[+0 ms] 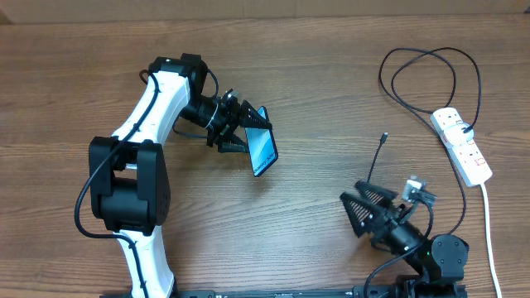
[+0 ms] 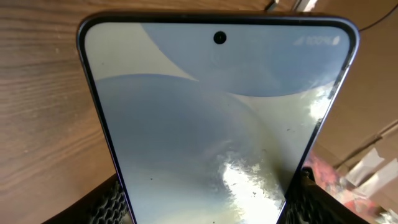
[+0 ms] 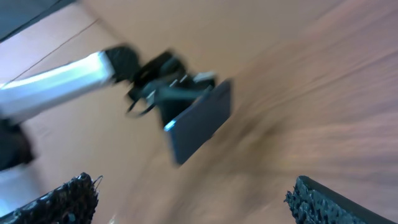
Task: Plug charger to phone and switch on socket
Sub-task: 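Move the right gripper toward the phone held by the left gripper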
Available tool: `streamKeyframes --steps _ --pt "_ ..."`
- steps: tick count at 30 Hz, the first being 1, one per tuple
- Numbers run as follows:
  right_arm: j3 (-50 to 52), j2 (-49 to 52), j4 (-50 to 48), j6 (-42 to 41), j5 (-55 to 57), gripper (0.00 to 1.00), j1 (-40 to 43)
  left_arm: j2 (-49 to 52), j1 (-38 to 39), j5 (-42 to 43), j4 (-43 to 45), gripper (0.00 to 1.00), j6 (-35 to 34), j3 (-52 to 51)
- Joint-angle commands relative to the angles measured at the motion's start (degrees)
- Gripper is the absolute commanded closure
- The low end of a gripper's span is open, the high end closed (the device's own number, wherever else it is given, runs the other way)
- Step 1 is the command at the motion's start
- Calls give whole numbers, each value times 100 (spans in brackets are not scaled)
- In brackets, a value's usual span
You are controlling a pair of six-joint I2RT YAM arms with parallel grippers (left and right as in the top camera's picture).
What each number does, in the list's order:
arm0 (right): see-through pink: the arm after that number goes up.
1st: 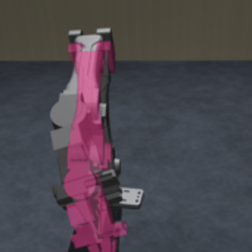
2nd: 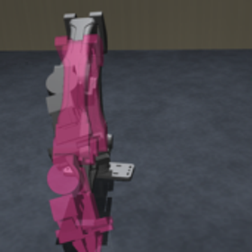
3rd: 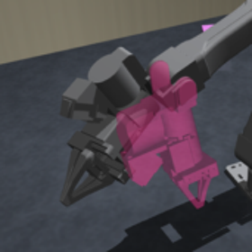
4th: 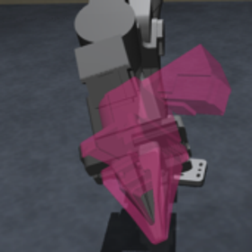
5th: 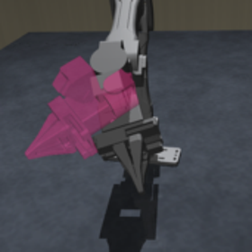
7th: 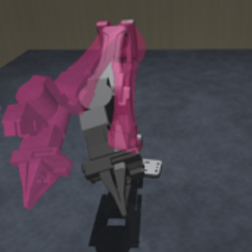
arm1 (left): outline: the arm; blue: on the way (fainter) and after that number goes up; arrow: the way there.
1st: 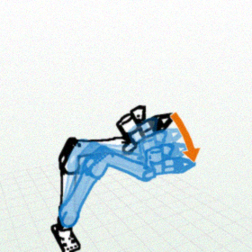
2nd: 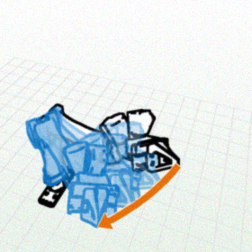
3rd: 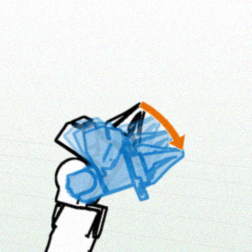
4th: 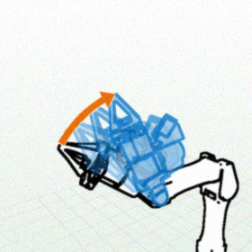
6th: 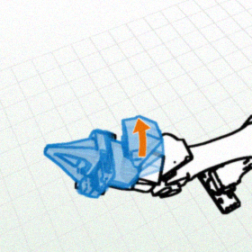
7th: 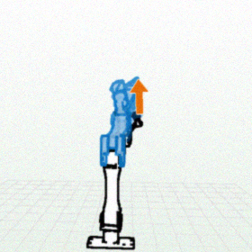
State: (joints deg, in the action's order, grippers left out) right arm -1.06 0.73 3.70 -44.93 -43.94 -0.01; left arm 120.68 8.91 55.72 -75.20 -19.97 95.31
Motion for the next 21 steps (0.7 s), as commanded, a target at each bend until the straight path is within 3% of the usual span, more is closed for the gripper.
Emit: streamKeyframes --steps 1,10,21 --pt "61 -57 -35 -203 -841 0 7 33 2 -96 83 52 -208 166" --pt "61 -57 -101 -302 -380 0 7 33 13 -511 391 52 -664 166" --pt "61 271 28 629 -354 0 7 33 57 -498 625 52 -1182 166"
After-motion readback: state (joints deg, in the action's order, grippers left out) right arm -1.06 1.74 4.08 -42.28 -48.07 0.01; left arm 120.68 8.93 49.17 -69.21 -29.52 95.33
